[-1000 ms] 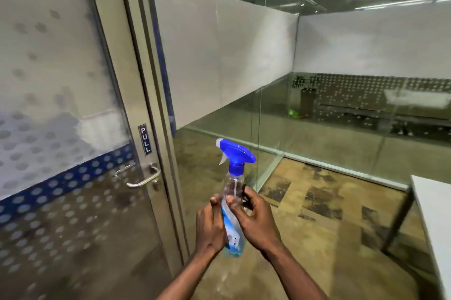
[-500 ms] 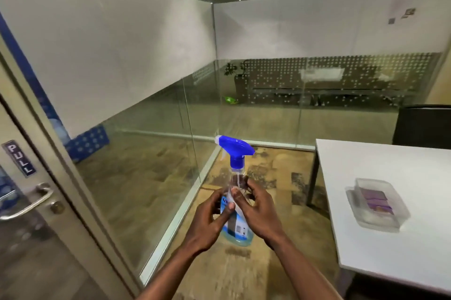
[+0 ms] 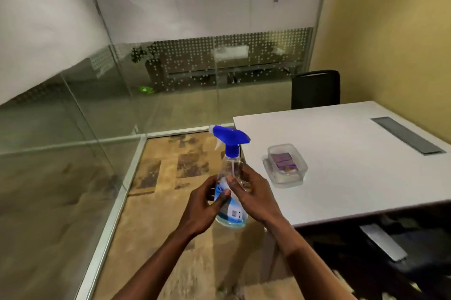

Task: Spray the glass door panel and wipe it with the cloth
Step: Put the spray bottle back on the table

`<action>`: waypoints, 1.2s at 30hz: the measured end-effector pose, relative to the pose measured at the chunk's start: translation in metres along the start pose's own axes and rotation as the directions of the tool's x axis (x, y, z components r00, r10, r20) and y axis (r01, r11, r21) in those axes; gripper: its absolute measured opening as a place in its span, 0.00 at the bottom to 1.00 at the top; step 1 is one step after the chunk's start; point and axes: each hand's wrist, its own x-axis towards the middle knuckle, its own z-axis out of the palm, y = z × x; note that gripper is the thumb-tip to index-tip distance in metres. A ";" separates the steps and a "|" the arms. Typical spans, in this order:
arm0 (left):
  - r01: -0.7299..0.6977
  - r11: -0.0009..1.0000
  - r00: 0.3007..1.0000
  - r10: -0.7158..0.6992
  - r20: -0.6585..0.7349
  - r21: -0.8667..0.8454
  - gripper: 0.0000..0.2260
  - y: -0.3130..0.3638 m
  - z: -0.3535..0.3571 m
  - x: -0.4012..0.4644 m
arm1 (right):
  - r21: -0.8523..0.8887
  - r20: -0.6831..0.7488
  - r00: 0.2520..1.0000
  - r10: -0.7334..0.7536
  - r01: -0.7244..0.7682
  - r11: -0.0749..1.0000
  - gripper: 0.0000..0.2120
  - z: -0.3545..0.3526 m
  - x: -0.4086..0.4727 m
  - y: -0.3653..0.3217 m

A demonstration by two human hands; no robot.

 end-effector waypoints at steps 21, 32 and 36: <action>-0.015 0.998 0.951 0.032 0.307 -0.060 0.22 -0.031 0.168 0.231 | -0.169 -0.271 0.953 0.134 -0.184 0.968 0.17 -0.148 0.141 0.112; 0.033 0.998 0.951 -0.012 0.308 -0.062 0.20 -0.018 0.273 0.290 | -0.142 -0.272 0.942 0.195 -0.240 0.960 0.16 -0.238 0.185 0.169; 0.103 0.994 0.965 -0.091 0.247 -0.036 0.23 -0.013 0.315 0.314 | -0.155 -0.201 0.959 0.200 -0.233 0.960 0.16 -0.275 0.213 0.202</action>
